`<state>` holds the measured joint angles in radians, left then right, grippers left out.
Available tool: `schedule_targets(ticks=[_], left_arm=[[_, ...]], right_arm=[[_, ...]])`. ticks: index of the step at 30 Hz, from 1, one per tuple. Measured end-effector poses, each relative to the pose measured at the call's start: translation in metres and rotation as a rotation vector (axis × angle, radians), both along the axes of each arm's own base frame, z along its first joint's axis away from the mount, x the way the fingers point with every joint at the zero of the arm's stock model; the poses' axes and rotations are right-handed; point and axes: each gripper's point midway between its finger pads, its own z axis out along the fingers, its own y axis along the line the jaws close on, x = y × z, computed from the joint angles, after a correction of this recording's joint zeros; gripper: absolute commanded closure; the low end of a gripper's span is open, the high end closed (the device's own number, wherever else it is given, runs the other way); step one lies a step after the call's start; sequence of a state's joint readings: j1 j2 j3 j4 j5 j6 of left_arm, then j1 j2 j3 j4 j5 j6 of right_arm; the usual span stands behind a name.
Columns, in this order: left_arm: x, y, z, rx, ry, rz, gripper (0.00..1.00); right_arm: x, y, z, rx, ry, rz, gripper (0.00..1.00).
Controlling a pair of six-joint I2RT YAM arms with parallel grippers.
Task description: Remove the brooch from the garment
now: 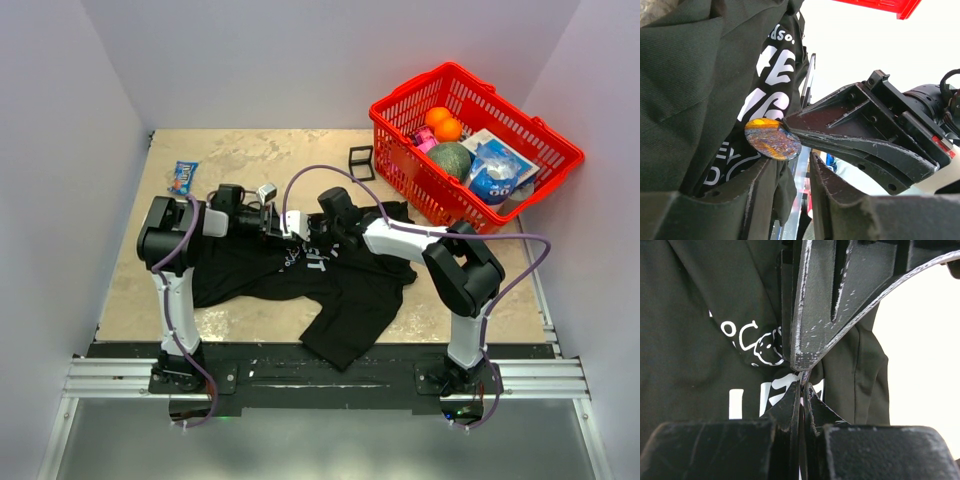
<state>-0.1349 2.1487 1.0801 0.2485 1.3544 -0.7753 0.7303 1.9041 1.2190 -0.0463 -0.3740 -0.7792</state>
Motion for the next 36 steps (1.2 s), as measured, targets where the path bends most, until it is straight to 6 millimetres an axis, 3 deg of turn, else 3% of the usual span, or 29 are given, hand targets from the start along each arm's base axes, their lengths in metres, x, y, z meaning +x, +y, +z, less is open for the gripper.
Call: schedule_targets(ticks=[7,8,15,18,21,24,30,33,36], left_arm=[[-0.005,-0.001,-0.007,0.006,0.036,-0.003,0.78],[-0.006,-0.001,-0.008,0.006,0.041,-0.003,0.78],[-0.008,-0.004,-0.009,0.011,0.043,-0.009,0.60],[-0.009,-0.004,-0.014,0.035,0.044,-0.004,0.51],[-0.008,-0.003,-0.019,0.074,0.048,0.007,0.49],[-0.008,-0.001,-0.024,0.112,0.054,0.018,0.48],[-0.002,0.016,-0.029,0.238,0.007,0.060,0.49],[0.008,0.033,-0.030,0.349,-0.087,0.086,0.51],[0.014,0.050,-0.029,0.463,-0.186,0.098,0.52]], right_arm=[[-0.001,-0.001,-0.001,-0.012,-0.004,0.012,1.00],[-0.002,-0.001,-0.001,-0.016,-0.004,0.016,0.94],[-0.006,0.001,0.002,-0.044,0.010,0.051,0.61],[-0.009,0.001,0.009,-0.042,0.040,0.068,0.56],[-0.015,-0.006,0.010,-0.056,0.089,0.079,0.51],[-0.017,-0.020,0.013,-0.068,0.144,0.069,0.52],[-0.001,-0.041,0.031,0.010,0.275,-0.063,0.71],[0.013,-0.041,0.043,0.081,0.327,-0.151,0.81],[0.032,-0.027,0.052,0.151,0.345,-0.210,0.86]])
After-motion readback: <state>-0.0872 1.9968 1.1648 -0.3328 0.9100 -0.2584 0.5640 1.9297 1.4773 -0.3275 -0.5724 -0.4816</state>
